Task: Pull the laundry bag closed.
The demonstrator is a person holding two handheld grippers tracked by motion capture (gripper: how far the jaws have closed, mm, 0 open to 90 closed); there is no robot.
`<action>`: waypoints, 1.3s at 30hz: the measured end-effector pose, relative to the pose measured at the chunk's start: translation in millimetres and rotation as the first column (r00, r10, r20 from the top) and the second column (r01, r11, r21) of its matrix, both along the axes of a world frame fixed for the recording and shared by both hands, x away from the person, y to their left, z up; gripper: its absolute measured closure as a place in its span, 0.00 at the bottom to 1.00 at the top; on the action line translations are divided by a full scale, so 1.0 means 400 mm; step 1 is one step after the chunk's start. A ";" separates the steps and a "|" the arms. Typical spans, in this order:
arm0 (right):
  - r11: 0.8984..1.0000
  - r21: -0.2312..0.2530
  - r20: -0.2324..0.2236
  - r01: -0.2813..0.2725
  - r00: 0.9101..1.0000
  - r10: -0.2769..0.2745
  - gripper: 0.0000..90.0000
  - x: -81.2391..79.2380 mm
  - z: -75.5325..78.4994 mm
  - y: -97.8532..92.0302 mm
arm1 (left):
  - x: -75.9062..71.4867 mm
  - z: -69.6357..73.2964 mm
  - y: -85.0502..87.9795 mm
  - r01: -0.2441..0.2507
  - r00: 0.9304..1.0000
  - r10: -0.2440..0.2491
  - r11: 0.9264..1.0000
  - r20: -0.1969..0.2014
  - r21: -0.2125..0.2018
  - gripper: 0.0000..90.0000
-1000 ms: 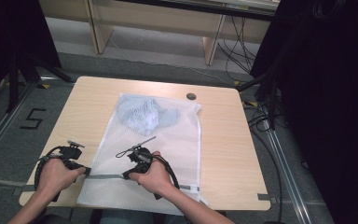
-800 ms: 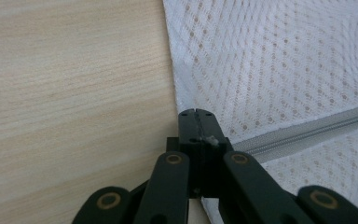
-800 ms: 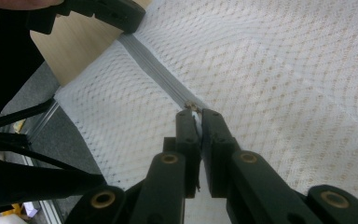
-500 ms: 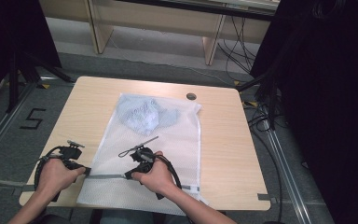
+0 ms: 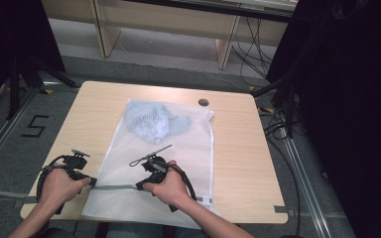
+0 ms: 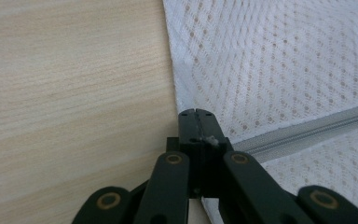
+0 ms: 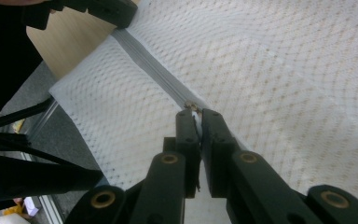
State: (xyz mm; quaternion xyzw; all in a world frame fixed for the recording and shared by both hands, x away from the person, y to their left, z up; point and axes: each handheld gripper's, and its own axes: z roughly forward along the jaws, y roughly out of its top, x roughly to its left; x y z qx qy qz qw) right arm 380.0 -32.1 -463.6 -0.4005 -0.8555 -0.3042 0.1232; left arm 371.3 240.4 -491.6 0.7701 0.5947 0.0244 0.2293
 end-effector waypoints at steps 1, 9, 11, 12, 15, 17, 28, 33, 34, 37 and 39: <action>0.999 -0.040 0.009 0.005 1.000 -0.005 0.97 -0.002 0.005 -0.001 | 0.000 0.000 0.000 0.000 1.000 0.000 1.000 0.001 0.000 1.00; 0.999 -0.050 0.021 0.013 1.000 -0.012 0.97 -0.001 0.007 -0.019 | 0.000 0.000 0.000 0.000 1.000 0.000 1.000 0.001 0.000 1.00; 0.999 -0.038 0.014 0.015 1.000 -0.014 0.97 -0.002 0.010 -0.022 | 0.000 0.000 0.000 -0.001 1.000 0.001 1.000 0.001 0.000 1.00; 0.999 -0.039 0.021 0.012 1.000 -0.011 0.97 -0.002 0.010 -0.024 | 0.000 0.000 0.000 0.000 1.000 0.000 1.000 0.000 0.001 1.00; 0.999 -0.037 0.009 0.016 1.000 -0.015 0.97 -0.003 0.011 -0.028 | 0.000 0.000 0.000 0.001 1.000 -0.001 1.000 0.000 0.002 1.00; 0.999 -0.051 0.019 0.013 1.000 -0.012 0.97 0.000 0.008 -0.033 | 0.000 0.000 0.000 0.001 1.000 -0.001 1.000 0.000 0.002 1.00; 0.998 -0.051 0.027 0.038 0.999 -0.037 0.97 -0.007 0.016 -0.036 | 0.000 0.000 0.000 0.001 1.000 -0.001 1.000 0.000 0.002 1.00; 0.997 -0.069 0.030 0.043 0.999 -0.041 0.97 -0.007 0.014 -0.046 | 0.000 0.000 -0.001 0.002 1.000 -0.002 1.000 0.000 0.003 1.00; 0.997 -0.063 0.038 0.038 0.999 -0.036 0.97 -0.005 0.013 -0.048 | 0.000 0.000 0.000 0.001 1.000 -0.001 1.000 0.000 0.002 1.00; 0.998 -0.051 0.040 0.031 0.999 -0.029 0.97 -0.002 0.013 -0.055 | 0.000 0.000 0.000 0.001 1.000 -0.001 1.000 0.000 0.002 1.00; 0.997 -0.053 0.027 0.048 0.999 -0.047 0.97 -0.006 0.016 -0.055 | 0.000 0.000 -0.001 0.001 1.000 -0.001 1.000 0.000 0.003 1.00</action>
